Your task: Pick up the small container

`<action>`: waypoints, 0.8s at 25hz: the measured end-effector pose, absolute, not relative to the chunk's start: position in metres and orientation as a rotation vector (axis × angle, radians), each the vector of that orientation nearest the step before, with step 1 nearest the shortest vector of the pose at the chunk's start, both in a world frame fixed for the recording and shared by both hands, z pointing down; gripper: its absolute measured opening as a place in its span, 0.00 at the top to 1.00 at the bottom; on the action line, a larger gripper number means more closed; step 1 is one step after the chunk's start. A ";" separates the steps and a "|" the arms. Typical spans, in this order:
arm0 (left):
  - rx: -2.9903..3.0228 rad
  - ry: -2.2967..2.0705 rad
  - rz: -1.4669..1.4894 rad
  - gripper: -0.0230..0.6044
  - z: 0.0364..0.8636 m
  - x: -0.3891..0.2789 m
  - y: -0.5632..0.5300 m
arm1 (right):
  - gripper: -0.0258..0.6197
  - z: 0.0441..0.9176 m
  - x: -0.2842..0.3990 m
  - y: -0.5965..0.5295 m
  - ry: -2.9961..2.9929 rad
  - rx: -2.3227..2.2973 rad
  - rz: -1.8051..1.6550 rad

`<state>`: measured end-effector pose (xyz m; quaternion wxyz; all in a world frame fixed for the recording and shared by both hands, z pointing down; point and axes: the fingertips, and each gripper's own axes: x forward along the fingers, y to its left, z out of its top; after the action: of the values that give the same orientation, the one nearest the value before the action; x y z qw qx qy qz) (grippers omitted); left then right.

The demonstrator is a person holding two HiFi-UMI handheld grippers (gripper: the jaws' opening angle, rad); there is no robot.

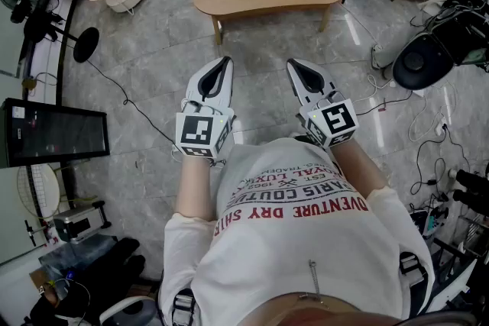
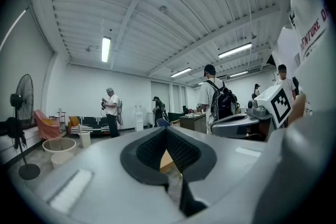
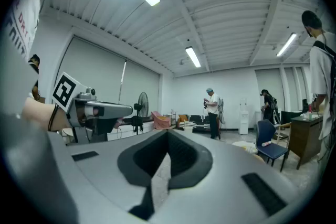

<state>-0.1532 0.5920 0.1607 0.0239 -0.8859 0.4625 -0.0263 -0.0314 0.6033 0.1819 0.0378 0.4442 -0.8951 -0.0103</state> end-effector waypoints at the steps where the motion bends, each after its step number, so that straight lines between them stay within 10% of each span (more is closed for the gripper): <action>1: -2.741 1.432 -0.078 0.95 0.160 -0.154 0.593 | 0.97 0.182 -0.032 0.605 -2.746 1.361 -0.032; 20: -2.866 1.397 0.039 0.92 0.175 -0.167 0.577 | 0.97 0.192 -0.041 0.591 -2.772 1.395 0.083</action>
<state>-0.1665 0.5773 0.1749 -0.0237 -0.8986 0.4380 0.0123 -0.0410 0.5905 0.1917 0.0189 0.4492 -0.8928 0.0268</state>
